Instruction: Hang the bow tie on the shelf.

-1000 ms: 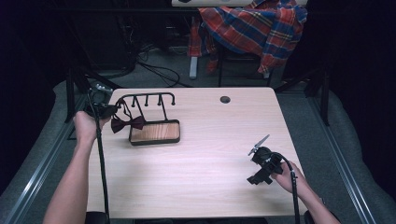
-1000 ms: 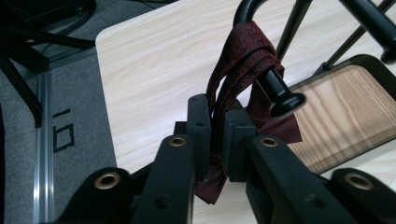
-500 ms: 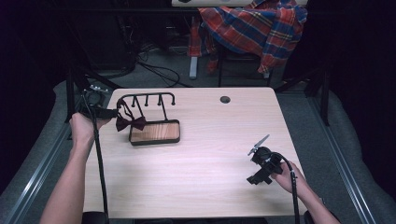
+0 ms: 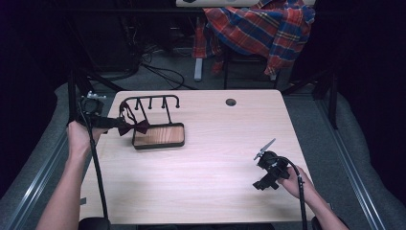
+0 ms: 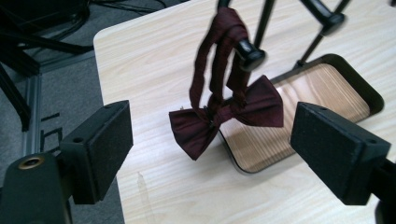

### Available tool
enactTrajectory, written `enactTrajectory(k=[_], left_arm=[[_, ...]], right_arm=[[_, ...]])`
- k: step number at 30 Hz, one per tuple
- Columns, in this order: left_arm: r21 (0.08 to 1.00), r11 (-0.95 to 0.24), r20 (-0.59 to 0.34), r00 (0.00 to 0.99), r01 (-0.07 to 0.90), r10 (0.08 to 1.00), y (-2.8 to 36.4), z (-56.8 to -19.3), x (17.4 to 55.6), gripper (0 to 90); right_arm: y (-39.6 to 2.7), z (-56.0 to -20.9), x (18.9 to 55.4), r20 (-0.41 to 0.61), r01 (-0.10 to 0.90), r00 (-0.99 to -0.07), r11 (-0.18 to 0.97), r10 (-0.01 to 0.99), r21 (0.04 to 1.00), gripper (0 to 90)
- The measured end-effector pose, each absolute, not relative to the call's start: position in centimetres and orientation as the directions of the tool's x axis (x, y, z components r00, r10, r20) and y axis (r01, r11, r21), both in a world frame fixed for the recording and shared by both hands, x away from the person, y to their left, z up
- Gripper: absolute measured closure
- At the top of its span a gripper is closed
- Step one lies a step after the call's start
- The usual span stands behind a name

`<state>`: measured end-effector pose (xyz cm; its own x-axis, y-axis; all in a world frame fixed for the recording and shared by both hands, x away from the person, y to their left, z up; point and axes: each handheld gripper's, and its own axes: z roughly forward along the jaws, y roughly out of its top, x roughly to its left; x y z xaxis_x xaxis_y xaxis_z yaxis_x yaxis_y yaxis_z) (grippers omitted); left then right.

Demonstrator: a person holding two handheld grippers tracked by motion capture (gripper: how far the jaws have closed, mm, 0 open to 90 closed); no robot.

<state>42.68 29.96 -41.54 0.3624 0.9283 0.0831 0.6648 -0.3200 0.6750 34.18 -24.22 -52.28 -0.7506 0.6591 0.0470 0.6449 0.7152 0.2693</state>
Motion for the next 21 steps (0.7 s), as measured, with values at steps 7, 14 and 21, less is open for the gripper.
enactTrajectory(k=[7,14,21], left_arm=[[0.66,-0.338,0.071,0.392,0.671,0.917,29.3,-41.3,40.9,1.4],[0.665,-0.361,0.081,0.418,0.653,0.905,28.4,-41.2,38.4,0.5],[0.653,-0.375,0.081,0.432,0.658,0.898,27.7,-42.3,36.1,0.5]], right_arm=[[-24.2,-52.3,34.2,0.045,0.643,-0.752,0.718,0.657,0.267,15.8],[-24.2,-52.1,34.1,0.044,0.632,-0.763,0.731,0.645,0.256,15.9],[-24.1,-52.1,34.0,0.034,0.633,-0.76,0.728,0.649,0.263,15.9]])
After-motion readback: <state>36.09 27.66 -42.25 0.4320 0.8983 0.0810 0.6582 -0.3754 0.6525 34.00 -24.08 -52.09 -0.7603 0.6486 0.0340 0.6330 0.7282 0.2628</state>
